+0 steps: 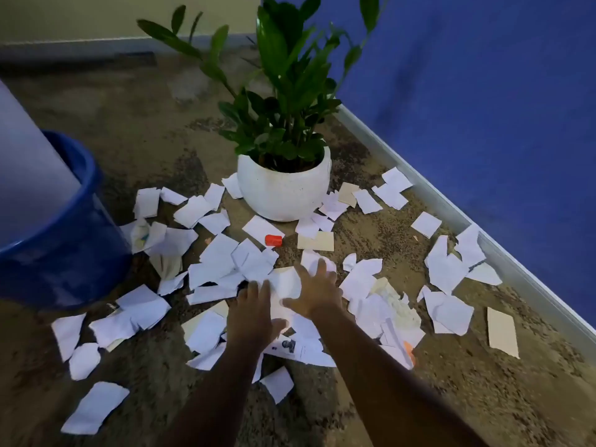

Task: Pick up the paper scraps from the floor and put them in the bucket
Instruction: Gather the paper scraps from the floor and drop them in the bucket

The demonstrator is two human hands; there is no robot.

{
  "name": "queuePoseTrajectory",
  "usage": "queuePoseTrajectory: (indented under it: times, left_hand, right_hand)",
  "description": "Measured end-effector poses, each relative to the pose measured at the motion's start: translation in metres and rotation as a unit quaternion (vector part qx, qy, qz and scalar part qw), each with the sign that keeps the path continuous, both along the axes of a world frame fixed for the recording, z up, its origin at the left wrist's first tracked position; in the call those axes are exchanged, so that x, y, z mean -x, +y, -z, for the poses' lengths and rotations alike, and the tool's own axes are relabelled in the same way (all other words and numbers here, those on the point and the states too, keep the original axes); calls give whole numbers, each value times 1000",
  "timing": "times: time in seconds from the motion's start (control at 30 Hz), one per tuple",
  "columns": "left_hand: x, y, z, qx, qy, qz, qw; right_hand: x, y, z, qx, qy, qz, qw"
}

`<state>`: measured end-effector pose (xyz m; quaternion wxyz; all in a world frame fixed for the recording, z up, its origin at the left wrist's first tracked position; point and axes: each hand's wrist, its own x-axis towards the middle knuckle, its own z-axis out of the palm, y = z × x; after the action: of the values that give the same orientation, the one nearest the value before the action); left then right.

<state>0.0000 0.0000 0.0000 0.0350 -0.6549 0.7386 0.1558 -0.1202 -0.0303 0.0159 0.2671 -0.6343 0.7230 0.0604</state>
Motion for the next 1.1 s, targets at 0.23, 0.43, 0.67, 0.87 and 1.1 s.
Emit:
queuePoseTrajectory:
  times: [0.23,0.43,0.67,0.87,1.1]
  left_hand:
    - [1,-8,4,36,55,-103,993]
    - [-5,-9,5,73,134,-179,972]
    - [-16,-5,-9,35,274,-268,923]
    - [-39,14,-10,41,425,-391,816]
    - [-57,26,-16,-40,549,-385,741]
  right_hand:
    - [-5,6,8,78,0,15,997]
    - [-6,4,5,103,-10,-11,995]
    - [-7,-2,-10,125,-27,-19,992]
    - [-20,11,-14,0,-284,78,956]
    - [-41,14,-34,-72,-356,93,927]
